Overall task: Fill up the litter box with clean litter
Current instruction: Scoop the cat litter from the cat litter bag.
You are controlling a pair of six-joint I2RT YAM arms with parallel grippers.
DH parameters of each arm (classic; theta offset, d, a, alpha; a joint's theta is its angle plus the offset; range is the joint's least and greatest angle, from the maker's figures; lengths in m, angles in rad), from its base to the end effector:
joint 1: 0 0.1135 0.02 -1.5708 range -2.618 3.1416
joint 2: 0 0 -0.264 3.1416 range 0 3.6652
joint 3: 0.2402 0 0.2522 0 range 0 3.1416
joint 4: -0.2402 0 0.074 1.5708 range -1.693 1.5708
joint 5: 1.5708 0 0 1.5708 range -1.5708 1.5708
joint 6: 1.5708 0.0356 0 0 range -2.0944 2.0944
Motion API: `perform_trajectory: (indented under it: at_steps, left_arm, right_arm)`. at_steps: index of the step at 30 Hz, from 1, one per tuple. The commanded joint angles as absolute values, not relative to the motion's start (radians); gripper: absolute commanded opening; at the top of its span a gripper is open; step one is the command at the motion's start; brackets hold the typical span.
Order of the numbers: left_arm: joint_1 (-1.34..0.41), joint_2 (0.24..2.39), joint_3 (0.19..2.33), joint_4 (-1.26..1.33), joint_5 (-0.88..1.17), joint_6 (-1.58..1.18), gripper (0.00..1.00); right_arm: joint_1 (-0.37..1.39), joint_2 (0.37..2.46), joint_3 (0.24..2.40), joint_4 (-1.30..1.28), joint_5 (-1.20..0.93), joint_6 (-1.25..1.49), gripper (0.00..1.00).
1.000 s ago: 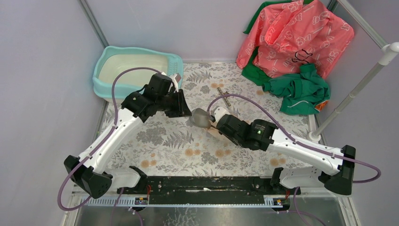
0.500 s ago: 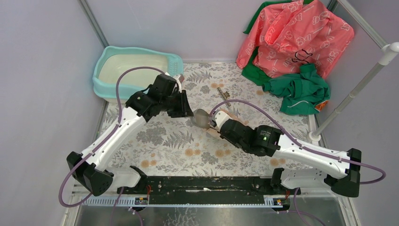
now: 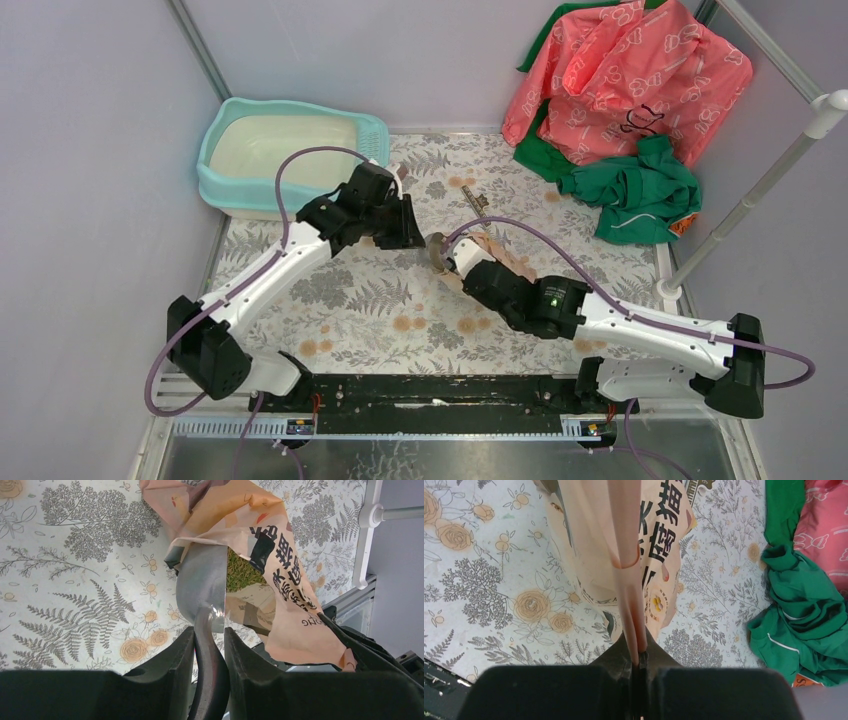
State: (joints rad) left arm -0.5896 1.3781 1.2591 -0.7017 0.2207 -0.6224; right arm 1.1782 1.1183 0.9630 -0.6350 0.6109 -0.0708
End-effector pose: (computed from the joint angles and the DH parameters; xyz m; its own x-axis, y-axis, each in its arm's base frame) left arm 0.2400 -0.1699 0.3236 -0.8827 -0.0939 -0.4605 0.1871 0.8287 -0.5276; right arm 0.1063 0.2033 0.2990 -0.2286 -0.7034 -0.6730 -0.6201 0.6381 -0.4563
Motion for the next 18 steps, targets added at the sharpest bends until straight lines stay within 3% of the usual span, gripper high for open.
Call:
perform_trajectory:
  at_steps: [1,18]
  left_arm:
    - [-0.598,1.447,1.228,-0.641,0.172,-0.577,0.04]
    - [-0.607,1.537,1.037,-0.400,0.316,-0.603,0.03]
  right_arm:
    - [1.181,1.103,0.949,-0.447,0.696,-0.081,0.00]
    - [0.977,1.046,0.854,-0.319,0.502,0.007,0.00]
